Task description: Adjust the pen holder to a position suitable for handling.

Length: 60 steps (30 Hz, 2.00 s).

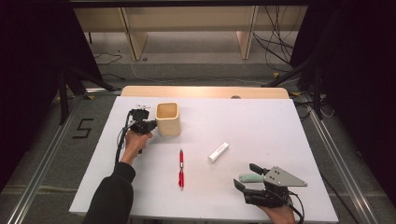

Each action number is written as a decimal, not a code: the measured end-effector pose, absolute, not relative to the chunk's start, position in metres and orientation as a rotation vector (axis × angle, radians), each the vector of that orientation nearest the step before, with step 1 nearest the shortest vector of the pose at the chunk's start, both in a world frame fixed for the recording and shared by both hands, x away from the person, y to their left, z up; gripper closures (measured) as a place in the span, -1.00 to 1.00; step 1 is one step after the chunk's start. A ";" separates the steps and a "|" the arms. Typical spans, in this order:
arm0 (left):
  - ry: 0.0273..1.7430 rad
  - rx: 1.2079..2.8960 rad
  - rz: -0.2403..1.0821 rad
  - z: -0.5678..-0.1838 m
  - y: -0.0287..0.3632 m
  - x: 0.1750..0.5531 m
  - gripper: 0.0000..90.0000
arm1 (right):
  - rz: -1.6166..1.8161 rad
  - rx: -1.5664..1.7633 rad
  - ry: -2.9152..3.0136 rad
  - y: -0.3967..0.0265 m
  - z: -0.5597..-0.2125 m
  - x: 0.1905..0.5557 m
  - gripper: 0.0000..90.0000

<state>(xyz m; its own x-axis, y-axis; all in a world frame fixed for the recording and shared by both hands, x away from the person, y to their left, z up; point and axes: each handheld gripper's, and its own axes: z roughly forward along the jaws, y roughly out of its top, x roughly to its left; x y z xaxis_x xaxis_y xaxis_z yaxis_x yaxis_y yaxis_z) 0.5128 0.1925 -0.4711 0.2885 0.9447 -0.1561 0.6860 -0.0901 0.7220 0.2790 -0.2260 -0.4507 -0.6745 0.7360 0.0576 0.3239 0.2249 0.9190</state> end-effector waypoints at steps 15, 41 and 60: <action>1.388 1.864 0.401 -0.469 0.144 0.514 0.99 | 1.439 0.977 2.118 -0.226 -0.451 0.279 -0.51; 1.314 1.913 0.357 -0.466 0.090 0.515 0.99 | 1.443 0.965 2.131 -0.225 -0.451 0.279 -0.52; 1.337 2.009 0.323 -0.438 0.102 0.478 0.00 | 1.442 0.973 2.125 -0.225 -0.451 0.278 -0.52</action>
